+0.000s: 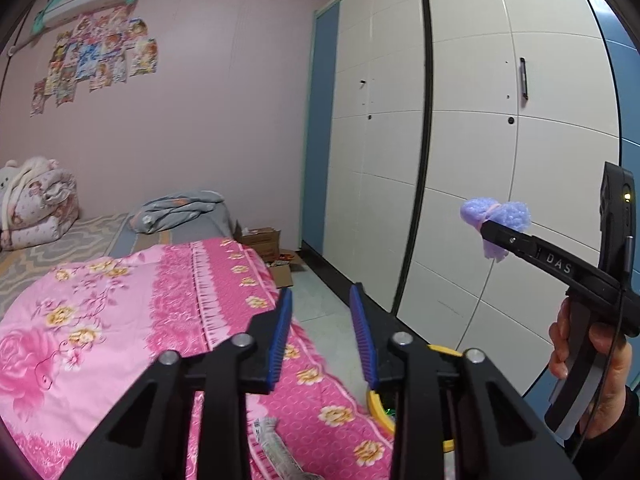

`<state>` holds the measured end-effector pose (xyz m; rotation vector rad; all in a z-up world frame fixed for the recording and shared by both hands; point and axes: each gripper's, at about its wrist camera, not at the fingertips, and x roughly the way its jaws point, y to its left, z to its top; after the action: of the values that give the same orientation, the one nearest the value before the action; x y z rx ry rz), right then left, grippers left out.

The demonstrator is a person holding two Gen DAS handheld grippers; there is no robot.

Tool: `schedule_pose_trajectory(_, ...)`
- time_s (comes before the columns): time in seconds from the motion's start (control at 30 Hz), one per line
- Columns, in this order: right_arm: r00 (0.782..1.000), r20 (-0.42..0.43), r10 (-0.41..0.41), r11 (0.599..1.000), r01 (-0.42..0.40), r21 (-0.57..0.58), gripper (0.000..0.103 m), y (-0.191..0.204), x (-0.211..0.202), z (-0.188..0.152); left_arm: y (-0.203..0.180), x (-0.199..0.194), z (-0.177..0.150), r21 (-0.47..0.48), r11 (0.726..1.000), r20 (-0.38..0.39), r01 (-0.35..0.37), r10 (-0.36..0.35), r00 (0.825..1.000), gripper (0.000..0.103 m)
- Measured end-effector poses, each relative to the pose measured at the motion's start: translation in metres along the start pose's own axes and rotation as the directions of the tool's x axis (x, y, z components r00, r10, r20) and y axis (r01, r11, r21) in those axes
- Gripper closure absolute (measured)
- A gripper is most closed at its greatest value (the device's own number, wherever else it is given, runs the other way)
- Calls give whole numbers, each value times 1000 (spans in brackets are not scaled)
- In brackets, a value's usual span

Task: Collect trash
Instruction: 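Carry the lavender bundle and printed wrapper over the bin with both tools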

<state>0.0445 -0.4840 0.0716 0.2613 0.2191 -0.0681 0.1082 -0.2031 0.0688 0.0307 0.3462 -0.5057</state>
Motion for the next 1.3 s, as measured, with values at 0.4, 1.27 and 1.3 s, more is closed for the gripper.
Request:
schedule_pose_trajectory(0.4,998,-11,-59,998,59,34,67,-50,-17,4,13,34,-36,7,1000,-205,6,-4,979,56)
schedule_pose_trajectory(1.27,998,31,-63,996,61,67,66,-56,-39,-9,26,108,-107,20,993,-435,-120,117,893,99)
schedule_pose_trajectory(1.3,997,37,-70,996,67,65,66,-57,-41,-9,22,107,-97,22,994,-415,-110,109,903,99)
